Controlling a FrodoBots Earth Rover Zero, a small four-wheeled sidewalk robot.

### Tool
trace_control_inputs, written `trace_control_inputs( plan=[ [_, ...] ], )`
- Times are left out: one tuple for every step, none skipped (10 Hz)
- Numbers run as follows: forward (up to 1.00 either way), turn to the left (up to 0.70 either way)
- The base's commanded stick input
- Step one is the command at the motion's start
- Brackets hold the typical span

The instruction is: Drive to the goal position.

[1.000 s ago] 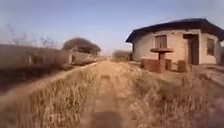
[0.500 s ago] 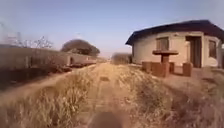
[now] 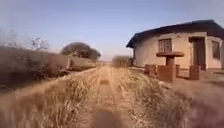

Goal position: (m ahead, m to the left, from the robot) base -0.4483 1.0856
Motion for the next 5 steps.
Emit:
trace_control_inputs(
  plan=[
    [0.70, 0.00],
    [0.70, 0.00],
    [0.70, 0.00],
    [0.70, 0.00],
    [0.70, 0.00]
  ],
)
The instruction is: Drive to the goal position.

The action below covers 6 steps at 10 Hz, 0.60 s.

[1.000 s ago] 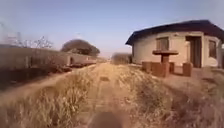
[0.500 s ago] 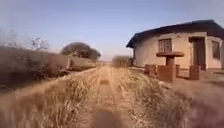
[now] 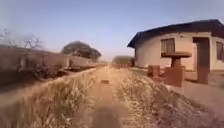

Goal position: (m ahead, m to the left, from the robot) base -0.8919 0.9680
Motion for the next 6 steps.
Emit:
trace_control_inputs(
  plan=[
    [0.70, 0.00],
    [0.70, 0.00],
    [0.70, 0.00],
    [0.70, 0.00],
    [0.70, 0.00],
    [0.70, 0.00]
  ],
)
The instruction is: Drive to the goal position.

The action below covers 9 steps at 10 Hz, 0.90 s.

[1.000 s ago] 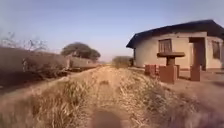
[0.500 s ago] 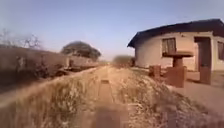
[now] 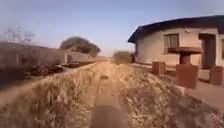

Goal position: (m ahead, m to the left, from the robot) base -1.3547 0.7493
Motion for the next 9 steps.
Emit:
trace_control_inputs(
  plan=[
    [0.70, 0.00],
    [0.70, 0.00],
    [0.70, 0.00],
    [0.70, 0.00],
    [0.70, 0.00],
    [0.70, 0.00],
    [0.70, 0.00],
    [0.70, 0.00],
    [0.70, 0.00]
  ],
)
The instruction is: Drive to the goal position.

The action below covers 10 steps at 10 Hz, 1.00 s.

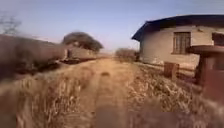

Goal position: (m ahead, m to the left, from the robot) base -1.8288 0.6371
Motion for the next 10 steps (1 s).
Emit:
trace_control_inputs(
  plan=[
    [0.70, 0.00],
    [0.70, 0.00],
    [0.70, 0.00],
    [0.70, 0.00],
    [0.70, 0.00],
    [0.70, 0.00],
    [0.70, 0.00],
    [0.70, 0.00],
    [0.70, 0.00],
    [0.70, 0.00]
  ],
)
